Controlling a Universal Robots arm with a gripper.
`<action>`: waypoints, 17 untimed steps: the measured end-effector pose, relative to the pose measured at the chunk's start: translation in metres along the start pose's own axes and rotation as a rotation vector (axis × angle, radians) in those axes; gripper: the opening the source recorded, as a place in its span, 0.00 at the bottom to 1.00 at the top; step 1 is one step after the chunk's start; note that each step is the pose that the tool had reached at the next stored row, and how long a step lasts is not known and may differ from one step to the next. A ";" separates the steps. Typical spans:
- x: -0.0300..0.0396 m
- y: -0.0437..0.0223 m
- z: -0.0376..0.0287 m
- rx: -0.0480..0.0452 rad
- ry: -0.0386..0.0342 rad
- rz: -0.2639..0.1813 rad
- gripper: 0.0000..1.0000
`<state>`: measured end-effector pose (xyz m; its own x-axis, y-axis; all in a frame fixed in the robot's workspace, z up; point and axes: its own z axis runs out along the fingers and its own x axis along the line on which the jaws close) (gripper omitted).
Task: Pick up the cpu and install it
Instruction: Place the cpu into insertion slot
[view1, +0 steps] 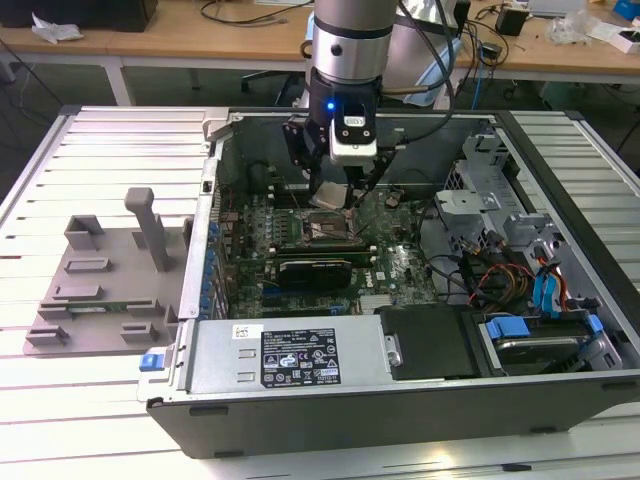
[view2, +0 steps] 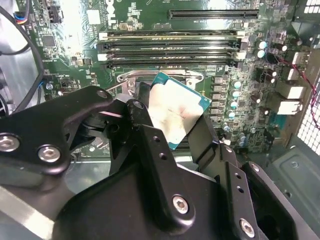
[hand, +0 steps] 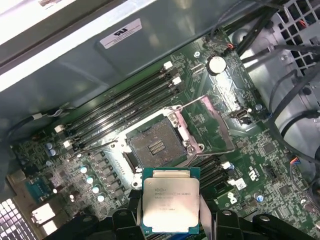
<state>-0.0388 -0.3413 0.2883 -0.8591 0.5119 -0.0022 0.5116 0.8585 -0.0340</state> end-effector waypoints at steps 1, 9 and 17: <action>0.0000 0.0000 0.0000 0.0003 0.0004 0.016 0.55; 0.0000 0.0000 0.0000 0.0024 0.0018 0.093 0.55; 0.0000 0.0000 0.0000 0.0039 0.0040 0.177 0.55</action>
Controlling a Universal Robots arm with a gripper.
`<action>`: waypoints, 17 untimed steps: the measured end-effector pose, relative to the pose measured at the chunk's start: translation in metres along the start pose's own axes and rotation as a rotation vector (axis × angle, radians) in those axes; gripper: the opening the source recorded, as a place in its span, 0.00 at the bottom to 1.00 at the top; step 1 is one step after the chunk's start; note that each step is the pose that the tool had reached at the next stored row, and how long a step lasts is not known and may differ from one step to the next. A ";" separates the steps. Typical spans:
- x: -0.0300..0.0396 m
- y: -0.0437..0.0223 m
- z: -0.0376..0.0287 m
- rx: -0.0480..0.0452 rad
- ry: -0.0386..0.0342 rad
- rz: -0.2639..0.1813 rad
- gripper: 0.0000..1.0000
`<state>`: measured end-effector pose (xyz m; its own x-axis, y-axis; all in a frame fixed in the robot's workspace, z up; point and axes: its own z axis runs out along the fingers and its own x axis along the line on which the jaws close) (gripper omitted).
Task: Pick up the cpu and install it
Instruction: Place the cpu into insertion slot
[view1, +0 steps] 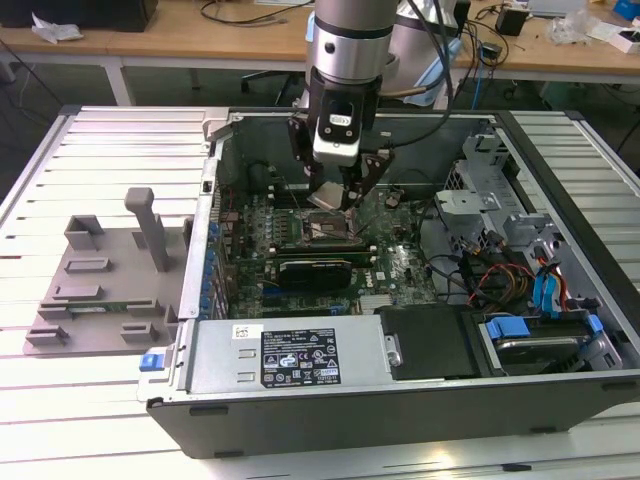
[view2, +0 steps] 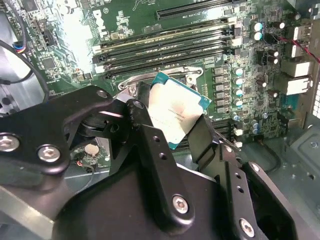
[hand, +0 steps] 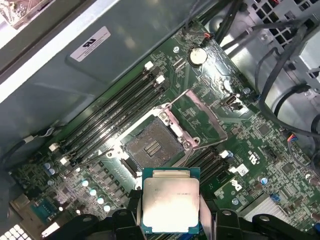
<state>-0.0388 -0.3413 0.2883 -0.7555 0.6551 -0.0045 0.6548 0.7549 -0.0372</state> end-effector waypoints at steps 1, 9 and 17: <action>0.0000 0.0000 0.0000 0.0002 0.0004 0.013 0.55; 0.0000 0.0000 0.0000 0.0013 0.0019 0.075 0.55; 0.0000 0.0000 0.0000 0.0029 0.0029 0.133 0.55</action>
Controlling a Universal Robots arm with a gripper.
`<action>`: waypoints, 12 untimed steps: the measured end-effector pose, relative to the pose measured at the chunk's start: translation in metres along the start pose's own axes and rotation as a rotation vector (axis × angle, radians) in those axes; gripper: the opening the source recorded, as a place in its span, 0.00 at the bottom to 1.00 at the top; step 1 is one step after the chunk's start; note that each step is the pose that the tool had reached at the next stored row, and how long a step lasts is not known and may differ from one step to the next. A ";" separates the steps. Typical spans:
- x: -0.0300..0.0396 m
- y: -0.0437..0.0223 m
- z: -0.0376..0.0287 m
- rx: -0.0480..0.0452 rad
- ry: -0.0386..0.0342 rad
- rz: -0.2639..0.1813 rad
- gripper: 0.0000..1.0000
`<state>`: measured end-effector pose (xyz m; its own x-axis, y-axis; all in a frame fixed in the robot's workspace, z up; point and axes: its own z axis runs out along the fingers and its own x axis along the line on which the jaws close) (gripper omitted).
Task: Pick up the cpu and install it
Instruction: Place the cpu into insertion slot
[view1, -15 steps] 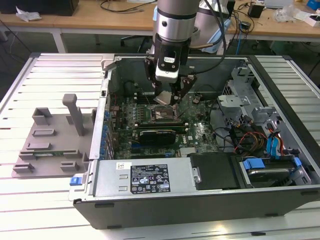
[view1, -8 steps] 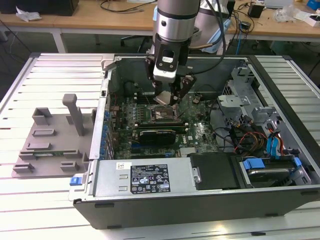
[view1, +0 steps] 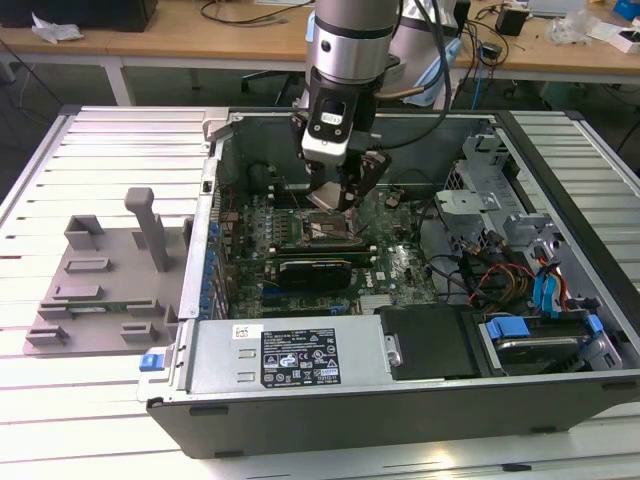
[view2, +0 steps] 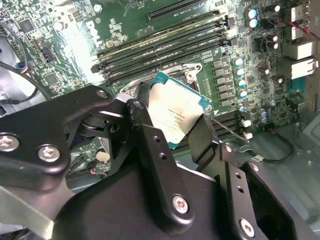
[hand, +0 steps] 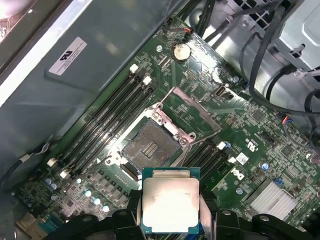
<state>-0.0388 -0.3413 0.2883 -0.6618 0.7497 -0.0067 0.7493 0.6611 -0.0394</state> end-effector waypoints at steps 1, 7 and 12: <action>0.0000 0.0000 0.0000 0.0002 0.0002 0.010 0.55; 0.0000 0.0000 0.0000 0.0016 0.0010 0.062 0.55; 0.0000 0.0000 0.0000 0.0025 0.0015 0.093 0.55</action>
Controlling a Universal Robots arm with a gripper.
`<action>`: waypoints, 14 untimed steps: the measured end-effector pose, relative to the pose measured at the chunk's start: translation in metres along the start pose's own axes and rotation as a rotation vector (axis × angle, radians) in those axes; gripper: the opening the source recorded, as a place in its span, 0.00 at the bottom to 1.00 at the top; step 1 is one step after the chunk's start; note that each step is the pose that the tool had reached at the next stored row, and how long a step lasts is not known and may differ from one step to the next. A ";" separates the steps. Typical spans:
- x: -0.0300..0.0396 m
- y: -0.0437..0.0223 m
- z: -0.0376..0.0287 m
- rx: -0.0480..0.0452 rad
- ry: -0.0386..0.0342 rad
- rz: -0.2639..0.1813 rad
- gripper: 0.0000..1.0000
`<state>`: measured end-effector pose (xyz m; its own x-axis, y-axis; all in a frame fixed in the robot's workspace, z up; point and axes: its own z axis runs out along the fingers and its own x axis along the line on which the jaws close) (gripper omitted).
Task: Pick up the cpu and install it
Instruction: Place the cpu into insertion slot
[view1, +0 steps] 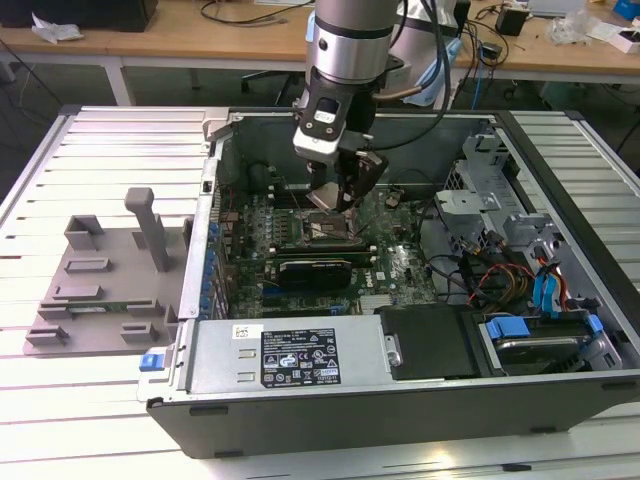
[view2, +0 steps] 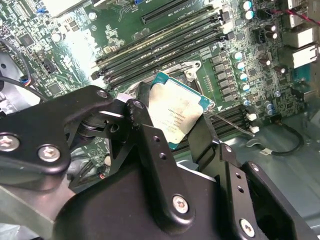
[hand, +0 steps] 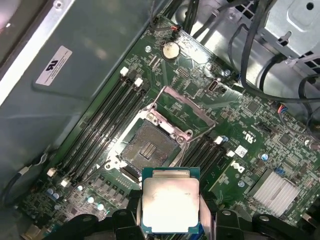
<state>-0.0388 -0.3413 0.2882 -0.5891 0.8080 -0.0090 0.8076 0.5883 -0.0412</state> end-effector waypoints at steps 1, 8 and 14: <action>0.0000 0.0000 0.0000 0.0002 0.0000 0.005 0.55; 0.0000 0.0000 0.0000 0.0017 0.0007 0.054 0.55; 0.0000 0.0000 0.0000 0.0031 0.0008 0.094 0.55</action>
<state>-0.0388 -0.3413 0.2882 -0.5103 0.8599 -0.0121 0.8595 0.5094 -0.0432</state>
